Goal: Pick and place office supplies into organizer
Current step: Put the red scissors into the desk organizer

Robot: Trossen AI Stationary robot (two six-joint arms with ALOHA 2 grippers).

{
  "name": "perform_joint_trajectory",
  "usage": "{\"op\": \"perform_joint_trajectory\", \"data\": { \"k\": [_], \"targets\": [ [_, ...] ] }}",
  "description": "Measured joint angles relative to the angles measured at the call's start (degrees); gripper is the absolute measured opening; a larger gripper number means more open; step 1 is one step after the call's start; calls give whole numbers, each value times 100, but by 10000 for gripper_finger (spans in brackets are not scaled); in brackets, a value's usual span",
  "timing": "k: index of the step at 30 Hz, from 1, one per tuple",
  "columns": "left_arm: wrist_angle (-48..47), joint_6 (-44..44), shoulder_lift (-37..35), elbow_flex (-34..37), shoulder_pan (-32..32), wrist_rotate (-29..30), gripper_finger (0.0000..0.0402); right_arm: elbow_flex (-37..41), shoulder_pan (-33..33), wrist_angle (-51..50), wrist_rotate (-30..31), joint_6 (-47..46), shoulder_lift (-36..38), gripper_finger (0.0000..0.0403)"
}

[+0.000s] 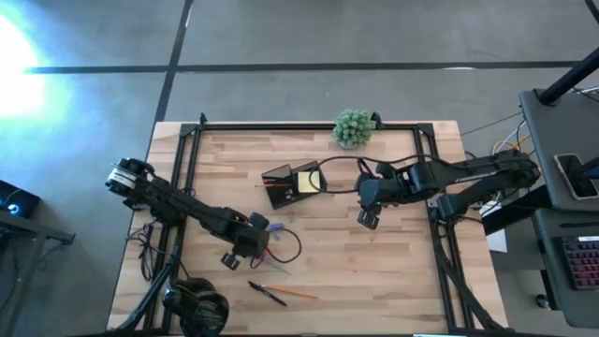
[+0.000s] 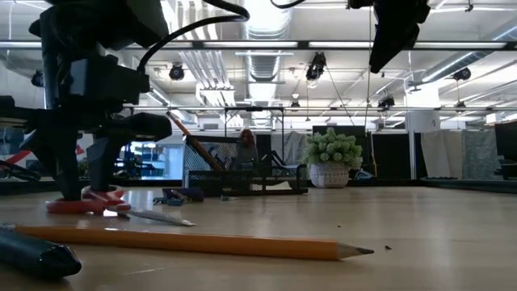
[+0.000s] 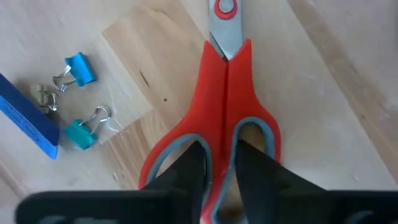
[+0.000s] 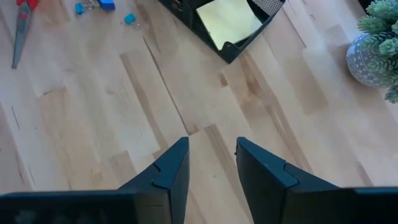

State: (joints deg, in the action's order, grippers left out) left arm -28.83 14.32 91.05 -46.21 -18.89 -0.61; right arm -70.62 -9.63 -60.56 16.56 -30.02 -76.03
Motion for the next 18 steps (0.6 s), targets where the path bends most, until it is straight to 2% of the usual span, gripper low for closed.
{"op": "perform_joint_trajectory", "data": {
  "k": [3,8,12,14,18],
  "targets": [
    [-332,-26,-48,-120,39,-8,31,22,0,6,2,0,0,123],
    [-1328,-44,-82,-547,85,88,22,34,0,11,20,0,-2,121],
    [-2438,-8,-80,-1210,84,244,22,37,0,26,155,1,-2,117],
    [-3304,126,-80,-1669,80,569,22,37,0,43,157,0,-2,116],
    [-4881,556,-72,-2689,157,1693,22,39,0,110,250,7,-2,120]
  ]
}}
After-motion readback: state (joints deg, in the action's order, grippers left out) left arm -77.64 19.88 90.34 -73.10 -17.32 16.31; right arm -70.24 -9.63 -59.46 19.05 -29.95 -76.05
